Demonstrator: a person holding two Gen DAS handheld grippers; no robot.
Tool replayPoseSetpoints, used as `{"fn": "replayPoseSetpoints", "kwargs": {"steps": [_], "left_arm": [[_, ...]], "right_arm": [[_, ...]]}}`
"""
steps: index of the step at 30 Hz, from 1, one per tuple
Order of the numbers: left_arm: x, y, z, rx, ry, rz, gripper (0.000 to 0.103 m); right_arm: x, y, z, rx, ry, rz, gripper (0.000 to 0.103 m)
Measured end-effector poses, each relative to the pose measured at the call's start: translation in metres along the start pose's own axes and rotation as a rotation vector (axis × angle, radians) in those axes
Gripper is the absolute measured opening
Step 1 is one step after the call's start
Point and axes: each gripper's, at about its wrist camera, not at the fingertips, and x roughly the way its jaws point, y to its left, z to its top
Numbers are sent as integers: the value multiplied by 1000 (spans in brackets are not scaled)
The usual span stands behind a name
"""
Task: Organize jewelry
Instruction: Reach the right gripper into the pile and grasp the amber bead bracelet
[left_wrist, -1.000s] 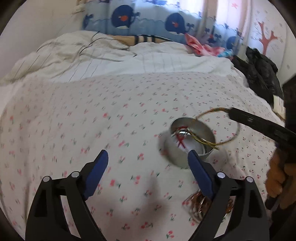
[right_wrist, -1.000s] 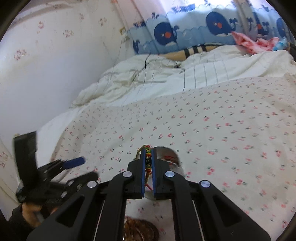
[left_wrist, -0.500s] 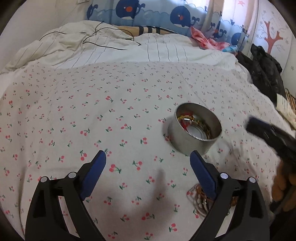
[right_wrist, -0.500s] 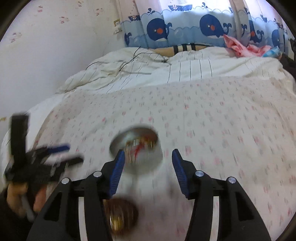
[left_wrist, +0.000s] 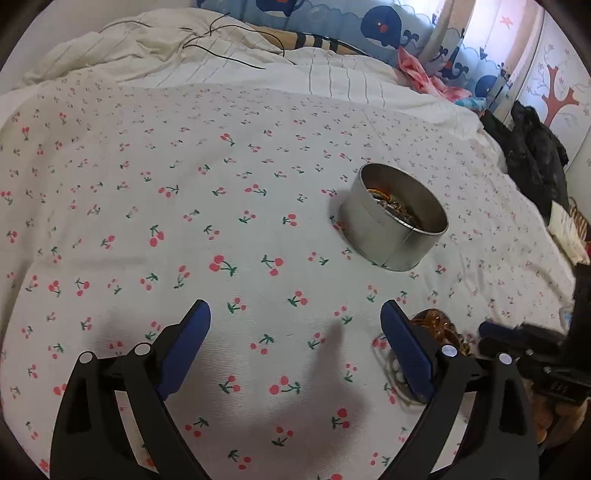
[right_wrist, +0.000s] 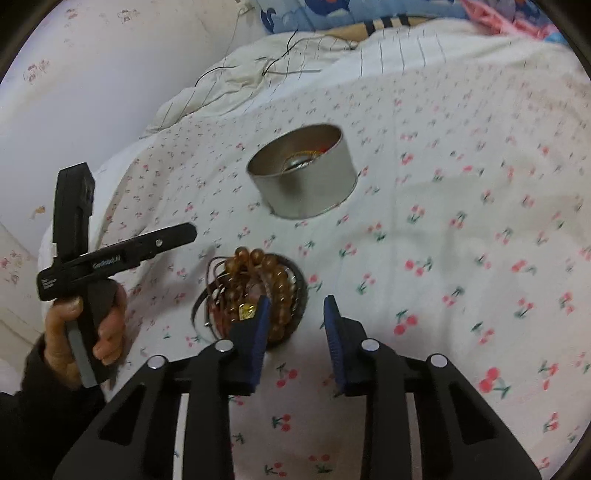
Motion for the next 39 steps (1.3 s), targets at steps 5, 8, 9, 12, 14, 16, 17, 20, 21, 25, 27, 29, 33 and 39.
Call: {"fn": "replayPoseSetpoints", "kwargs": {"steps": [5,8,9,12,14,16,17,20,21,25,27,29,33,39], "left_arm": [[1,-2,0,3,-4,9,90],[0,-2,2,-3,-6,4,91],[0,-2,2,-3,-7,5,91],[0,-1,2,-4,-7,5,92],[1,-2,2,-4,-5,6,92],[1,-2,2,-4,-4,6,92],[1,-1,2,-4,-4,6,92],[2,-1,2,-8,-3,8,92],[2,0,2,-11,-2,8,92],[3,1,3,-16,2,7,92],[3,1,2,-17,0,6,92],[3,2,2,-17,0,5,92],[3,1,2,-17,0,1,92],[4,-1,1,-10,5,6,92]], "right_arm": [[3,2,-5,5,40,83,29],[7,7,-8,-11,66,85,27],[7,8,-9,-12,67,84,26],[6,6,-8,0,57,82,21],[4,7,-7,-12,45,62,2],[-1,5,-6,-2,24,59,0],[-3,3,-6,3,14,56,0],[-15,-5,-2,37,-31,55,0],[-17,-10,-1,68,-37,73,1],[-16,-8,-4,76,11,130,6],[-15,-5,-9,84,21,136,71],[-13,-1,-14,88,29,137,71],[2,2,-19,107,64,145,68],[12,1,-20,135,71,179,15]]}}
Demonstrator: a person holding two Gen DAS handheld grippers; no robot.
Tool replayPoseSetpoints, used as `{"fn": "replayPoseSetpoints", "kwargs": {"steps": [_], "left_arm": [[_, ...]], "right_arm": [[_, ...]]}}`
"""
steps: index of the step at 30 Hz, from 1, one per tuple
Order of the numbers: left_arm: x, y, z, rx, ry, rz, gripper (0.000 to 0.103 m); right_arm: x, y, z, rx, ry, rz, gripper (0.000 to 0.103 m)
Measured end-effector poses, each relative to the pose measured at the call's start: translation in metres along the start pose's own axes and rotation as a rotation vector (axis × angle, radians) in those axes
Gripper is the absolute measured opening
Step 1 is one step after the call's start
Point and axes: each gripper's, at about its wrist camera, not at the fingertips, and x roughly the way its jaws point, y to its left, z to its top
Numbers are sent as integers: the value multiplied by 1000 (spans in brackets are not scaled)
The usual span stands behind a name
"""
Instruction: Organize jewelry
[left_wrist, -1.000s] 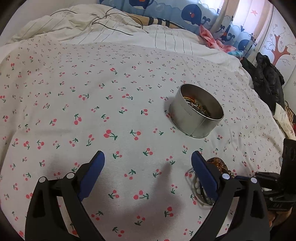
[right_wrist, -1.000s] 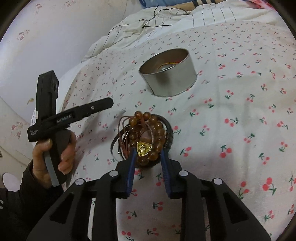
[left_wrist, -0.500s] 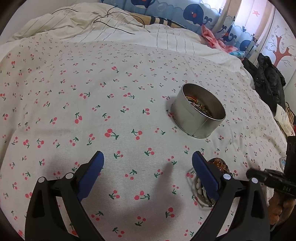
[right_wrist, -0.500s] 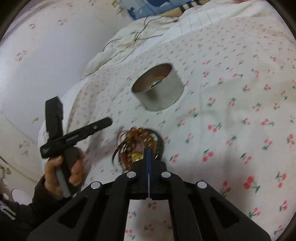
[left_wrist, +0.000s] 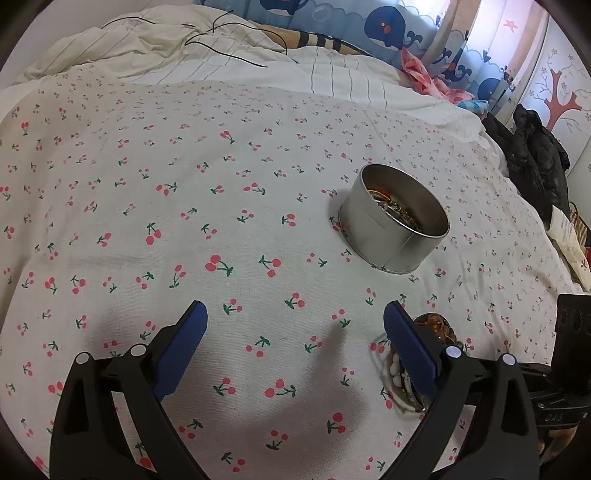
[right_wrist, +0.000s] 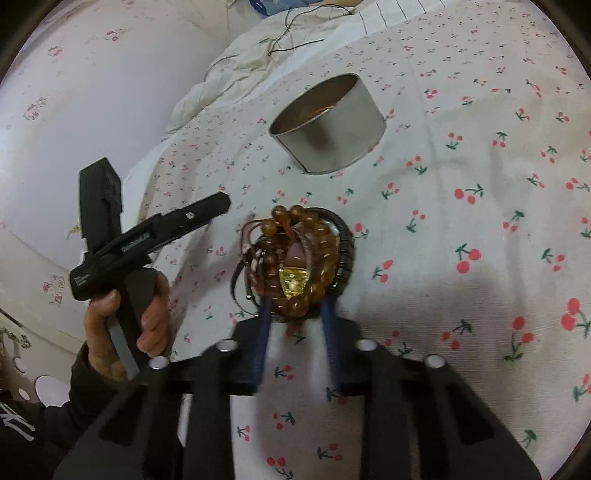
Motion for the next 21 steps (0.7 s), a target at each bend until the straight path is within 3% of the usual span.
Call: {"fn": "replayPoseSetpoints", "kwargs": {"steps": [2,8,11,13,14,18,19,21], "left_arm": [[0,0,0,0,-1,0,92],[1,1,1,-8,-1,-10,92],[2,2,1,-13,3,-16,92],[1,2,2,-16,3,-17,92],[1,3,2,-17,2,-17,92],[0,2,1,-17,1,-21,93],[0,2,1,-15,2,-23,93],[0,0,1,-10,2,-24,93]], "right_arm": [[-6,2,0,-12,-24,-20,4],[-41,-5,7,16,-159,-36,2],[-41,-15,9,69,-152,-36,3],[-33,-22,9,112,-106,-27,38],[-32,-19,9,108,-109,-22,66],[-21,-11,8,75,-80,-11,64],[-16,-11,8,73,-71,-21,61],[-7,-8,9,61,-49,-26,44]]}}
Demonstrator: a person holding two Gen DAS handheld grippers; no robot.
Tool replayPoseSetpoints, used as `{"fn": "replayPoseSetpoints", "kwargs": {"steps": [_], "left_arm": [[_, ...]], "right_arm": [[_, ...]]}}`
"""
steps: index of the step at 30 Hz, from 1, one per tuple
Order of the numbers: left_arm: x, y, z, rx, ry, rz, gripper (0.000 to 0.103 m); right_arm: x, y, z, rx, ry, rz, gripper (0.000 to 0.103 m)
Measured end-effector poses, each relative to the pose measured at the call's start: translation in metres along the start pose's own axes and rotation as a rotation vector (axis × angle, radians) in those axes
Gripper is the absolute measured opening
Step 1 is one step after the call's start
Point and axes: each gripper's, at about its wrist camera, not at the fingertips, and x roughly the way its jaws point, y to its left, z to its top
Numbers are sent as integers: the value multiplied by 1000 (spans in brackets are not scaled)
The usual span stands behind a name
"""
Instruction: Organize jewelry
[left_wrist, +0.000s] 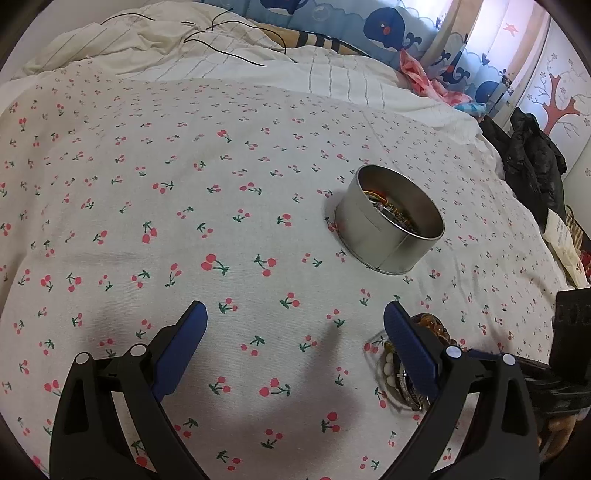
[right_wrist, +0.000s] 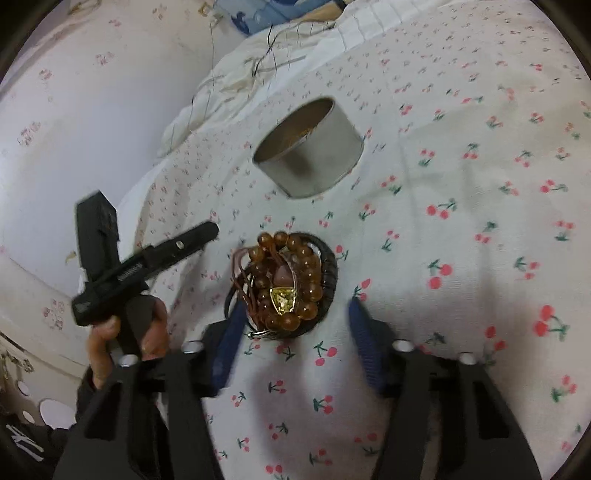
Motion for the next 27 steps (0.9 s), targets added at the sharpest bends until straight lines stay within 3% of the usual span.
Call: {"fn": "replayPoseSetpoints", "kwargs": {"steps": [4,5,12,17,21,23,27], "left_arm": [[1,-1,0,11,5,0,93],[1,-1,0,9,5,-1,93],[2,2,0,-14,18,-39,93],[4,-1,-1,-25,40,-113,93],[8,-9,-3,-11,70,-190,93],[7,-16,-3,11,65,-206,93],[4,-37,-8,119,54,-228,93]], "right_arm": [[3,2,0,-16,-11,-1,14],[-2,3,0,-20,-26,-13,12],[-33,1,7,-19,-139,1,12],[-62,-10,25,-4,-193,-1,12],[-60,-31,35,35,-132,-117,12],[-56,-42,36,41,-106,-246,12],[-48,-60,32,87,-66,-301,13]]}}
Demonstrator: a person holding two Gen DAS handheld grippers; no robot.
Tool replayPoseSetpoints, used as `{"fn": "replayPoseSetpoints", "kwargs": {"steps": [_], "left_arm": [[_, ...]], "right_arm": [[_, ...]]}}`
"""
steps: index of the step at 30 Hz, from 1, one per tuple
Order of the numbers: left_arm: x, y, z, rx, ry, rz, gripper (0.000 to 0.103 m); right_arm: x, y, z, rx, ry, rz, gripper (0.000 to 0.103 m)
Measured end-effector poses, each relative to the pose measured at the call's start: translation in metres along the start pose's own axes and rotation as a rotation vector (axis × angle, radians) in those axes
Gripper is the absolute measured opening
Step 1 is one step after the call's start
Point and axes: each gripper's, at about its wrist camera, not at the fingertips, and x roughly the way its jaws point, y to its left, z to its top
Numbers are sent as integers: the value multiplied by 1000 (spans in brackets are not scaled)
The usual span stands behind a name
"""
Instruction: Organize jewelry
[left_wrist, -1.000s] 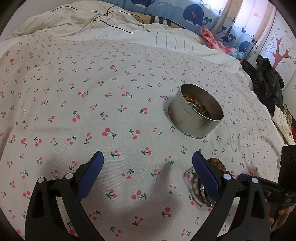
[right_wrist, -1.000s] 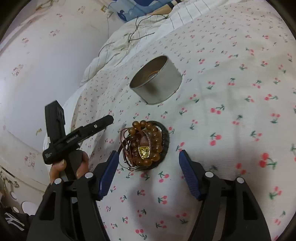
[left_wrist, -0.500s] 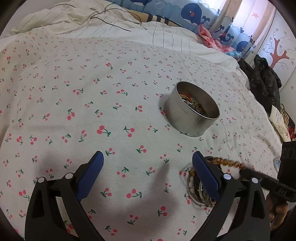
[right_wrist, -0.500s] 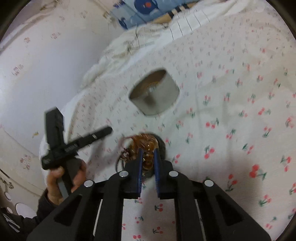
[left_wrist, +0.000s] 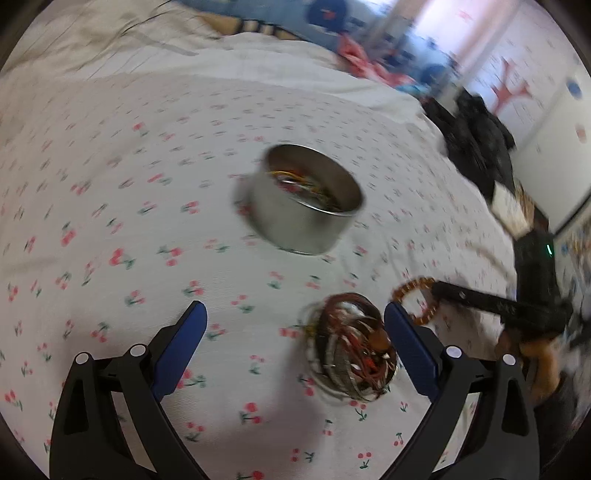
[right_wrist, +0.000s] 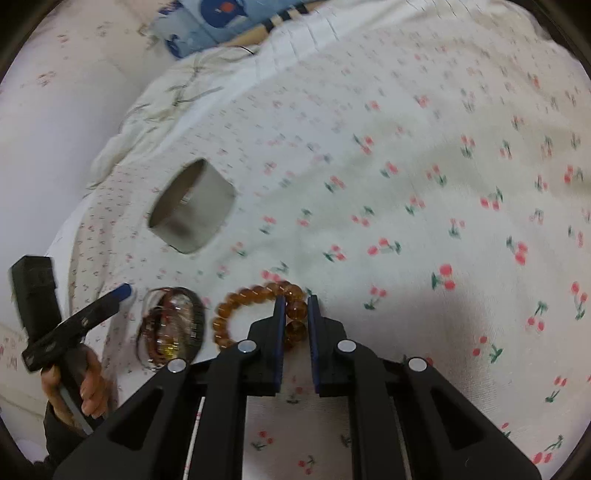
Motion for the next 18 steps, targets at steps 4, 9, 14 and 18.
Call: {"fn": "replayPoseSetpoints", "kwargs": {"steps": [4,9,14,18], "left_arm": [[13,-31,-6,151,11,70,93],[18,-50,-10,232,-19,133,90],[21,-44,-9,197,13,59,16],[11,-41,-8,185,-17,36,6]], "right_arm": [[3,0,-2,-6,8,3,24],[5,6,-4,-32,-2,-17,32],[8,10,-4,-53,-2,-38,34],[9,10,-3,-52,-7,-42,35]]}}
